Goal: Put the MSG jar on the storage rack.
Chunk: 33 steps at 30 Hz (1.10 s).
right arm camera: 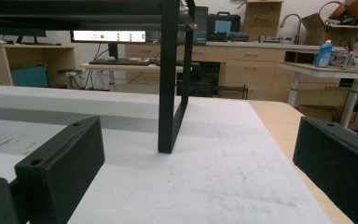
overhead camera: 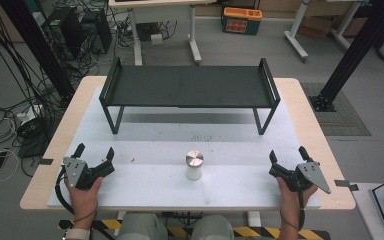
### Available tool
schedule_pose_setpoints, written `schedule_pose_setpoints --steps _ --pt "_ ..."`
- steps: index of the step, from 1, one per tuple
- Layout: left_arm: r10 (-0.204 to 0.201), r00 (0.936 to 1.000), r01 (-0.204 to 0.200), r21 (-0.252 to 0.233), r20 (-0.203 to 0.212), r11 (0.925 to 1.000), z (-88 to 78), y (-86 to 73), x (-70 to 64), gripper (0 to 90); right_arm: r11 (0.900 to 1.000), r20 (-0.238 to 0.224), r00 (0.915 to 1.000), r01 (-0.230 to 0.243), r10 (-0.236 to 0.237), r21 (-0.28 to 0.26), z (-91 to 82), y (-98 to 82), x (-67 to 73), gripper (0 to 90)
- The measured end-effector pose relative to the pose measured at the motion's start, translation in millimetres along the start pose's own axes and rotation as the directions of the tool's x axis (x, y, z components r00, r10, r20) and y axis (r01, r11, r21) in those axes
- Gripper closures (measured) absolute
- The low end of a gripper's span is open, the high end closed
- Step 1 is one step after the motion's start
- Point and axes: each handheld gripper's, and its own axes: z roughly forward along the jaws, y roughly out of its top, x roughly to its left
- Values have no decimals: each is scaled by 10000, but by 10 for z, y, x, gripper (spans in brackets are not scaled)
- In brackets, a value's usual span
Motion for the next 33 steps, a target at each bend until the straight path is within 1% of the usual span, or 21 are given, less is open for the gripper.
schedule_pose_setpoints --steps 7,18,19,20,21,25,27,31,33 --pt "-4 10000 4 -8 -1 10000 0 -1 0 25 10000 -12 10000 11 -11 -10 1 -1 -3 0" --pt "1 10000 -1 -15 -13 10000 -1 -2 -2 25 10000 -58 10000 -26 26 -20 1 -2 -13 0" --pt "-2 10000 2 -14 -17 10000 0 -2 -3 25 10000 -100 9999 -18 18 13 3 3 -19 23" --pt "-4 10000 4 -13 -23 10000 0 -1 -4 25 10000 -100 9999 -18 18 13 3 3 -19 23" --pt "-2 10000 2 -23 -19 10000 -1 -3 -4 25 10000 -89 10000 7 -8 -95 -4 -14 -15 46" --pt "-4 10000 4 -32 -7 10000 -2 -5 -2 25 9999 -45 10000 55 -56 -150 -9 -22 -5 65" --pt "-6 10000 6 -36 -14 10000 -2 -5 -2 25 9999 -35 10000 20 -21 -162 -8 -23 -7 66" --pt "1 10000 -1 -36 -15 10000 -2 -5 -3 25 9988 -123 9995 -296 292 -389 -26 -58 -30 83" --pt "-1 10000 1 -36 -18 10000 -2 -5 -4 25 9986 -182 9992 -358 351 -397 -31 -60 -36 87"
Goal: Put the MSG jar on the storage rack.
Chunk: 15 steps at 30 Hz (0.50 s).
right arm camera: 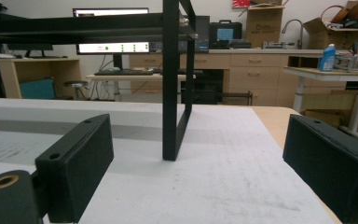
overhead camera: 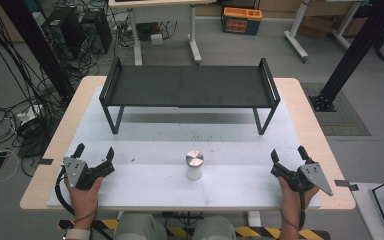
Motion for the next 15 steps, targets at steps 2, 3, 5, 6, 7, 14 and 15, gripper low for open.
schedule_pose_setpoints --steps 2,3,5,6,7,14,15 --pt "6 10000 -6 -4 7 10000 0 -1 1 24 9999 -260 9996 -105 105 14 -3 4 -32 97" --pt "6 10000 -6 -4 7 10000 0 -1 1 25 9999 -260 9996 -105 105 14 -3 4 -32 97" --pt "8 10000 -8 0 3 10000 0 0 0 25 10000 -459 9989 -95 95 1 -6 19 -46 105" --pt "13 10000 -13 -3 1 10000 0 0 0 25 10000 -534 9985 -86 85 -17 -6 26 -49 107" --pt "16 10000 -16 0 2 10000 0 0 0 25 10000 -635 9980 -36 33 -53 -5 37 -55 109" --pt "16 10000 -16 -22 2 10000 -2 -4 0 24 9997 -1787 9838 -158 125 -170 34 135 -129 127" --pt "14 10000 -14 -23 2 10000 -2 -4 0 25 9998 -1918 9814 -109 75 -167 39 151 -131 127"
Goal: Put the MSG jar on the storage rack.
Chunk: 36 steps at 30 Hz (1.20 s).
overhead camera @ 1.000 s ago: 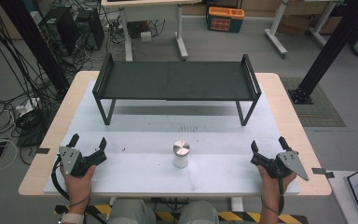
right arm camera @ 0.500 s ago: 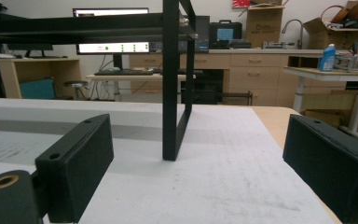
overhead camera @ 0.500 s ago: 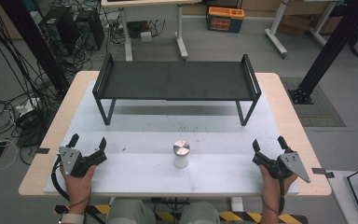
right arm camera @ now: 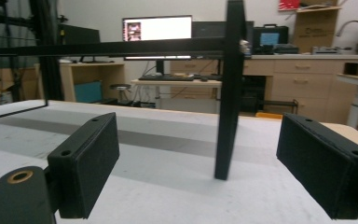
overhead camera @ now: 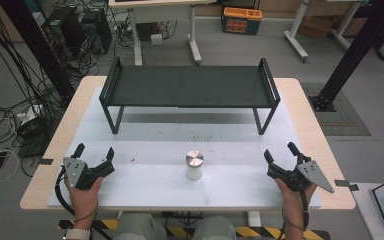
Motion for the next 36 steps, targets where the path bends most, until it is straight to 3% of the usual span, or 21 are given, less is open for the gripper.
schedule_pose_setpoints --steps 6,11,15,17,18,19,20,21,22,23,25,26,27,30,31,36 --pt "11 10000 -10 -15 11 10000 0 -2 1 24 10000 -787 9969 55 -51 39 18 56 -6 126" --pt "13 10000 -13 -20 14 10000 -1 -3 1 25 9998 -1704 9853 -144 126 -98 56 73 -10 126" --pt "10 10000 -10 -25 11 10000 -1 -4 0 24 9998 -2111 9775 -68 30 -172 79 103 14 125" --pt "9 10000 -9 -23 12 10000 -1 -3 1 24 9998 -2413 9704 -18 -25 -177 100 127 34 124" --pt "9 10000 -9 -24 13 10000 -1 -4 1 24 9999 -2738 9617 62 -103 -160 128 152 55 120" --pt "10 10000 -10 -24 14 10000 -1 -4 1 24 9999 -2738 9617 62 -103 -160 128 152 55 120" --pt "8 10000 -8 -25 13 10000 -1 -4 1 24 9998 -3044 9524 137 -168 -124 156 180 79 112" --pt "9 10000 -9 -24 13 10000 -1 -4 1 24 9998 -3044 9524 137 -168 -124 156 180 79 112" --pt "12 10000 -12 -24 14 10000 -1 -4 1 24 9999 -3355 9419 129 -149 -84 186 200 105 110" --pt "7 10000 -7 -27 14 10000 -1 -4 1 24 9999 -3355 9419 129 -149 -84 186 200 105 110" --pt "9 10000 -9 -17 15 10000 -1 -3 2 24 9999 -3612 9324 132 -133 -27 216 217 139 102" --pt "3 10000 -3 -21 17 10000 -1 -3 2 24 9999 -3849 9229 149 -124 35 252 231 172 94" --pt "7 10000 -7 -20 16 10000 -1 -3 2 24 9999 -3849 9229 149 -124 35 252 231 172 94" --pt "2 10000 -2 -22 20 10000 -1 -4 3 24 9997 -4220 9066 146 -61 169 320 241 244 82" --pt "2 10000 -2 -22 20 10000 -1 -4 3 24 9997 -4220 9066 146 -61 169 320 241 244 82" --pt "-7 10000 7 -21 25 10000 -1 -3 4 25 9993 -4624 8867 181 -15 314 408 231 328 81"
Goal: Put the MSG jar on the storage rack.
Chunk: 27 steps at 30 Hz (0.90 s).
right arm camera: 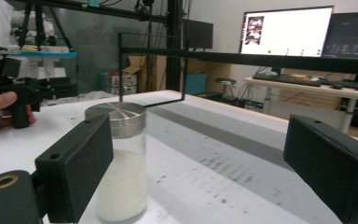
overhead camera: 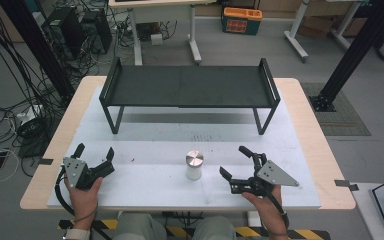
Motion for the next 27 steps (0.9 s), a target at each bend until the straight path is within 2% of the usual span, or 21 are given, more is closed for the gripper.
schedule_pose_setpoints --steps 3,5,10,17,22,27 --pt "3 10000 -3 -1 1 10000 0 0 0 24 9999 -245 9997 63 -60 130 45 16 5 81" --pt "11 10000 -11 -1 4 10000 0 0 0 24 9998 -608 9981 59 -47 185 114 32 14 82" --pt "9 10000 -9 -6 6 10000 -1 -1 1 24 9997 -988 9951 68 -42 254 232 35 35 81" --pt "12 10000 -12 -28 24 10000 -2 -5 3 24 9998 -1310 9914 -36 64 216 381 -18 74 82" --pt "10 10000 -10 -34 28 10000 -2 -6 4 24 9994 -1618 9867 -96 148 327 562 -64 99 86" --pt "15 10000 -15 -38 28 10000 -3 -7 4 24 9988 -1746 9845 -80 161 474 663 -72 109 98"
